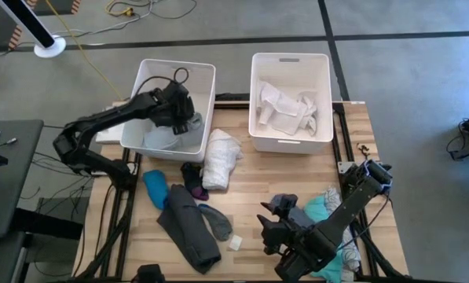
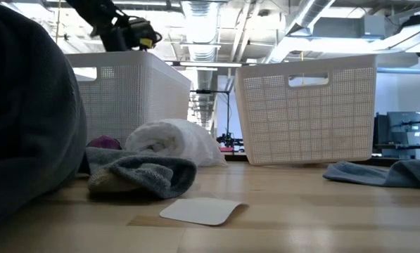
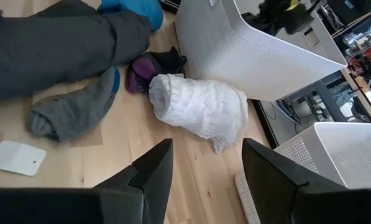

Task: Sort clothes
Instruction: Put the rolled dark blue pants into the left white bin

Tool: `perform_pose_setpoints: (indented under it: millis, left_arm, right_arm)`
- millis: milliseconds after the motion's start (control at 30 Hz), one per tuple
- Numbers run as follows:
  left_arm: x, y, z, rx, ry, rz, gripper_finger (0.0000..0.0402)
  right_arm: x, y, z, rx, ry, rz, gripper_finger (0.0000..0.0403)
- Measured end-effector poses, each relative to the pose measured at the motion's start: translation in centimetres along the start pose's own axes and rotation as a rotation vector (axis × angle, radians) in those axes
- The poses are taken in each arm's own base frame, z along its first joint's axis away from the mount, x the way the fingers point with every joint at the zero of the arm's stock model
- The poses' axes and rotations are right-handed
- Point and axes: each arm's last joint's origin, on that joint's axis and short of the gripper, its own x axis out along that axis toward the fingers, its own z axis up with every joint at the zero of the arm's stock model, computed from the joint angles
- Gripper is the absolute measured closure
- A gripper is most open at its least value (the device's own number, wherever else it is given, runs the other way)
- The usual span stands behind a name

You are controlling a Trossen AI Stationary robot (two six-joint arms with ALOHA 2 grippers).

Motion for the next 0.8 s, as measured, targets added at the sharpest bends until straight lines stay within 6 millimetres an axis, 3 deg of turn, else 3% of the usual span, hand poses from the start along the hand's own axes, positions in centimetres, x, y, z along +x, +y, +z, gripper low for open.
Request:
perform_pose_setpoints:
  millis: [200, 367, 667, 800]
  left_arm:
    - [-2.3, 1.3, 0.6, -0.025, 0.028, -0.026, 0.0213]
    - [-4.1, 1.8, 1.0, -0.047, -0.047, -0.097, 0.0214]
    - [-2.5, 0.7, 0.6, -0.039, 0.058, -0.241, 0.0208]
    - [-2.4, 0.7, 0.9, -0.066, 0.007, -0.291, 0.0195]
  right_arm:
    - [0.0, 0.0, 0.0, 0.006, 0.001, -0.001, 0.0196]
    - [0.0, 0.0, 0.0, 0.006, 0.001, -0.001, 0.0196]
    - [0.0, 0.0, 0.0, 0.007, 0.001, -0.001, 0.0196]
    - [0.0, 0.0, 0.0, 0.010, 0.001, -0.001, 0.0196]
